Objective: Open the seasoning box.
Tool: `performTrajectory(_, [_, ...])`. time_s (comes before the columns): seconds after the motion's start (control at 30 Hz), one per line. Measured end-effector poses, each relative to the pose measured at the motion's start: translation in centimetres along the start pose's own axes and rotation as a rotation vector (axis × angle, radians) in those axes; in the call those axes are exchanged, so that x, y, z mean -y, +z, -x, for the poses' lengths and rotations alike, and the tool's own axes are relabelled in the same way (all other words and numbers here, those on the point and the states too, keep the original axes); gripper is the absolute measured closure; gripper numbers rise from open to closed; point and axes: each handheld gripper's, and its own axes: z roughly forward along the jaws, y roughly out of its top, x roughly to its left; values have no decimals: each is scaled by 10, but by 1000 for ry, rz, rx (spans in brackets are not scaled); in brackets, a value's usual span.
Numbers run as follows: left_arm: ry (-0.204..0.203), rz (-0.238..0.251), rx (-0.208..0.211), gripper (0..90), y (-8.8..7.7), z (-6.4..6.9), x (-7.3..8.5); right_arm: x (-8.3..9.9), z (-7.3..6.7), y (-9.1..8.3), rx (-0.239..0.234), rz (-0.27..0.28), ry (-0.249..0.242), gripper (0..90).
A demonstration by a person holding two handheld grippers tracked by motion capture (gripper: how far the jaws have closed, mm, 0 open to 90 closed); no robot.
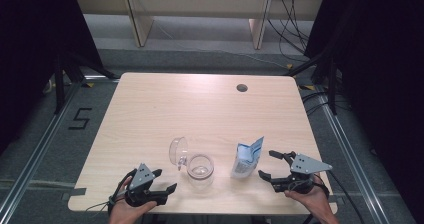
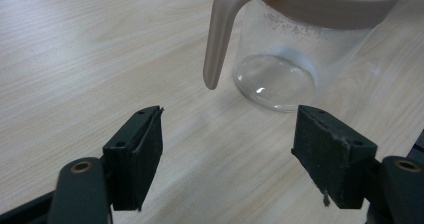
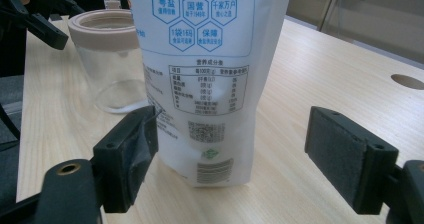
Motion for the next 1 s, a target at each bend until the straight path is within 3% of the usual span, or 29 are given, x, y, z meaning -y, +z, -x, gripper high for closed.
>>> performTrajectory(0.2, [-19, 1, -2, 275, 0, 1, 1, -1, 0, 6, -17, -19, -22, 169])
performTrajectory(0.3, [-17, 1, -1, 275, 0, 1, 1, 0, 0, 10, -48, -9, 7, 167])
performTrajectory(0.43, [-11, -1, -1, 275, 0, 1, 0, 1, 2, 15, -73, -15, -35, 161])
performTrajectory(0.5, [-14, -1, -1, 275, 0, 1, 1, 1, 2, 18, -75, -18, -18, 159])
performTrajectory(0.67, [-13, -1, 2, 275, 1, 1, 1, 3, 6, 26, -83, -7, -44, 157])
performTrajectory(0.7, [-15, 0, 1, 275, 1, 1, 1, 3, 5, 26, -94, -22, -13, 158])
performTrajectory(0.77, [-15, 0, 0, 275, 1, 1, 0, 3, 6, 29, -109, -20, -34, 158])
performTrajectory(0.8, [-13, -2, 0, 275, 1, 1, 0, 3, 5, 31, -123, -9, -16, 159])
performTrajectory(0.87, [-14, -2, 0, 275, 1, 1, 1, 3, 4, 34, -106, 0, -32, 159])
performTrajectory(1.0, [3, -7, 6, 275, 1, 1, 0, 2, 3, 36, -129, -8, -9, 158])
